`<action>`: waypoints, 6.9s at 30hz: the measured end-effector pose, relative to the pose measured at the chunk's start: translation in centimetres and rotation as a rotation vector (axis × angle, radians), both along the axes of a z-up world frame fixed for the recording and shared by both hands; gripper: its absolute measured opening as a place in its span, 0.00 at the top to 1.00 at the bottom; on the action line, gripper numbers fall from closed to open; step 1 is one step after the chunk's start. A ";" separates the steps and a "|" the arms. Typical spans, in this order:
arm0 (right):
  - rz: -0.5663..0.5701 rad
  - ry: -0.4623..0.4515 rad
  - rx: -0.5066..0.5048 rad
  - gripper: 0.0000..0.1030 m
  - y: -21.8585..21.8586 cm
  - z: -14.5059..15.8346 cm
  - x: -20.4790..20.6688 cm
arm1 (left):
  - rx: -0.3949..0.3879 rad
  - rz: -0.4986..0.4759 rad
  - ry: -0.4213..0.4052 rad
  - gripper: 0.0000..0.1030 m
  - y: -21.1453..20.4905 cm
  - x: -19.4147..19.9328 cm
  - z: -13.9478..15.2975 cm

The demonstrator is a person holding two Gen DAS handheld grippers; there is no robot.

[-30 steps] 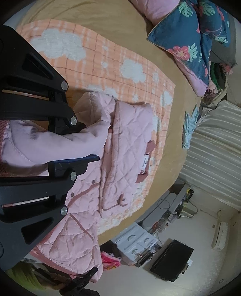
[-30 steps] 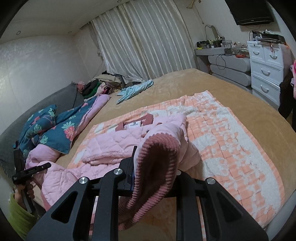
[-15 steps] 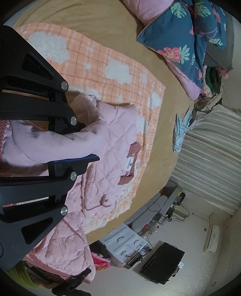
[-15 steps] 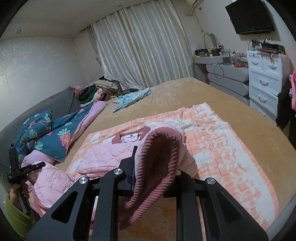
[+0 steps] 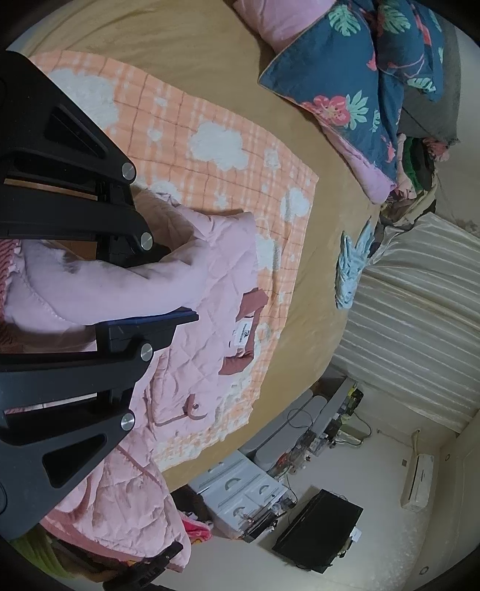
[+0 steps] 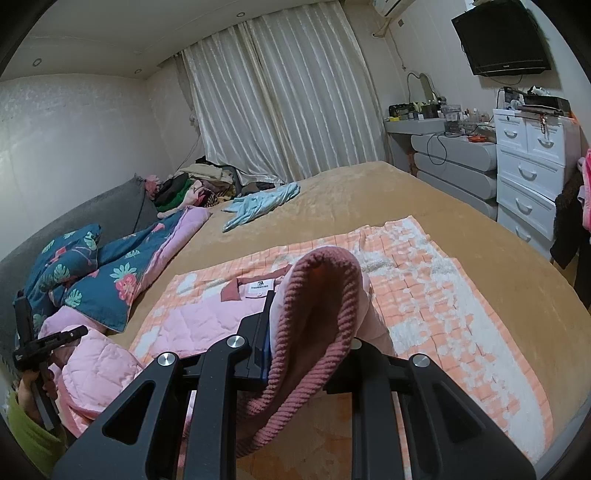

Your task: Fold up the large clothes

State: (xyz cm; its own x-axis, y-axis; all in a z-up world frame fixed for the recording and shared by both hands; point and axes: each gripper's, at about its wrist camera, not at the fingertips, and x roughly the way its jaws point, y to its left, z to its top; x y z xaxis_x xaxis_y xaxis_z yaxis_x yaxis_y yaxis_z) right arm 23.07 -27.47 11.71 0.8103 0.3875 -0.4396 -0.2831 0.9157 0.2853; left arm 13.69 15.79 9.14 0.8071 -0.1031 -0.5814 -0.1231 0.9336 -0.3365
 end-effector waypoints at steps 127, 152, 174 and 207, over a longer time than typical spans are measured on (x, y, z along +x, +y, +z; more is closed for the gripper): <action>-0.025 0.239 -0.269 0.04 3.9 -18.3 18.9 | -0.064 0.135 0.212 0.09 7.5 10.3 -14.4; -0.120 0.127 -0.221 0.80 4.0 -17.0 21.5 | 0.243 0.123 0.036 0.89 2.0 18.4 -10.8; -0.191 0.282 -0.214 0.27 2.7 -20.8 23.1 | 0.295 0.139 0.189 0.74 2.1 21.2 -14.6; -0.172 0.096 -0.055 0.04 2.9 -13.5 13.7 | 0.295 0.171 0.111 0.09 -1.9 9.7 -8.9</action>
